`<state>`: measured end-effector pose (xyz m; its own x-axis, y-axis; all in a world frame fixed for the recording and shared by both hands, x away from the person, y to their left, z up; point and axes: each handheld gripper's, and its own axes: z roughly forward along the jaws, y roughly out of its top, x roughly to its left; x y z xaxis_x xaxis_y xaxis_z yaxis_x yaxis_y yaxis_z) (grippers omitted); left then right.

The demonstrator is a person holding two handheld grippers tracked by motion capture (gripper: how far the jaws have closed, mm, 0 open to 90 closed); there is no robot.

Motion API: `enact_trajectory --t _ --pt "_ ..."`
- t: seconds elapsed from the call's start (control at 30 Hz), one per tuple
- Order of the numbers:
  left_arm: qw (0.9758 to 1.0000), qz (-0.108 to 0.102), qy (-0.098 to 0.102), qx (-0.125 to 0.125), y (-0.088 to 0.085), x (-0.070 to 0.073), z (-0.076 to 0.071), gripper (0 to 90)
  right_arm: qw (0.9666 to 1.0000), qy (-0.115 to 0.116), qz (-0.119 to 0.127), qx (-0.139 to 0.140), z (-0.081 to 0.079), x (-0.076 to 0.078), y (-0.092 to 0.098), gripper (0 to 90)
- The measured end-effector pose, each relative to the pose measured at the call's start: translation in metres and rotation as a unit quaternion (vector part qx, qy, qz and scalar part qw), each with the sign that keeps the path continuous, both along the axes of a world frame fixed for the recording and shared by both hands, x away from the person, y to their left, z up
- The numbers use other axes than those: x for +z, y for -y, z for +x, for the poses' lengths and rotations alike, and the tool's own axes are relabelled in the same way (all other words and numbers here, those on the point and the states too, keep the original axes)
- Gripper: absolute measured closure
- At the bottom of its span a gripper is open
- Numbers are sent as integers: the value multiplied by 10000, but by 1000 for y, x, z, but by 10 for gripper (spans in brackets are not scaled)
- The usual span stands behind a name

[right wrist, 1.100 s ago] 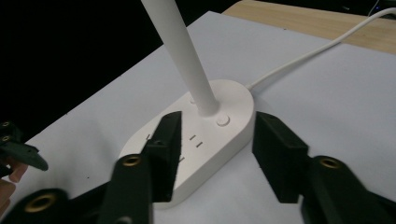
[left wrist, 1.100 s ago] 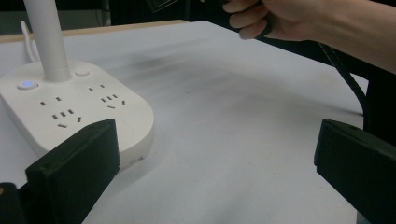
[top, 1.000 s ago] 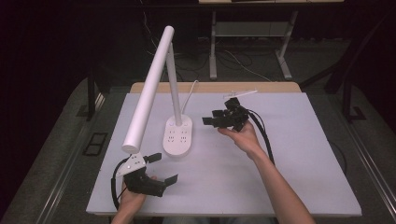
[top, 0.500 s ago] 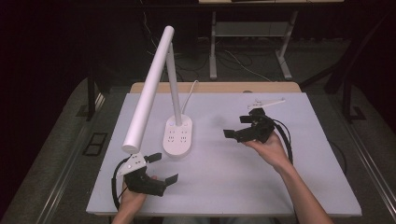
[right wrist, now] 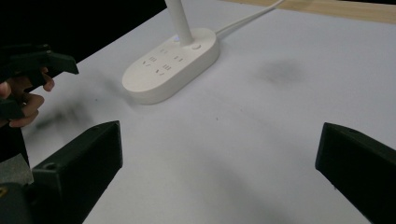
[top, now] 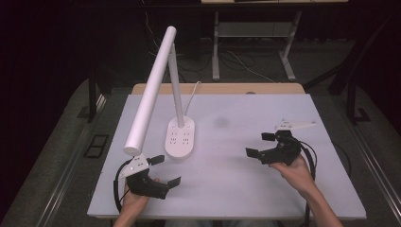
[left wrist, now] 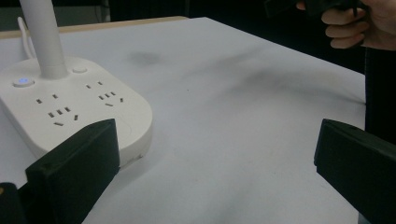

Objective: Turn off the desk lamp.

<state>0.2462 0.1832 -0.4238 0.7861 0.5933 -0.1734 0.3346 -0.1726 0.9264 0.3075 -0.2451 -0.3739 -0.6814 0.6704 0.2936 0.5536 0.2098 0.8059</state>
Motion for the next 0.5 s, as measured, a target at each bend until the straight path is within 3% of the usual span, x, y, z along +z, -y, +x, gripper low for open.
enact_trajectory --t 0.3,0.5 --pt "10000 29 -7 20 0 0 0 0 9991 111 186 -355 -34 -13 31 6" --pt "10000 39 -11 11 1 0 0 0 9980 17 309 -543 -52 -23 47 6"
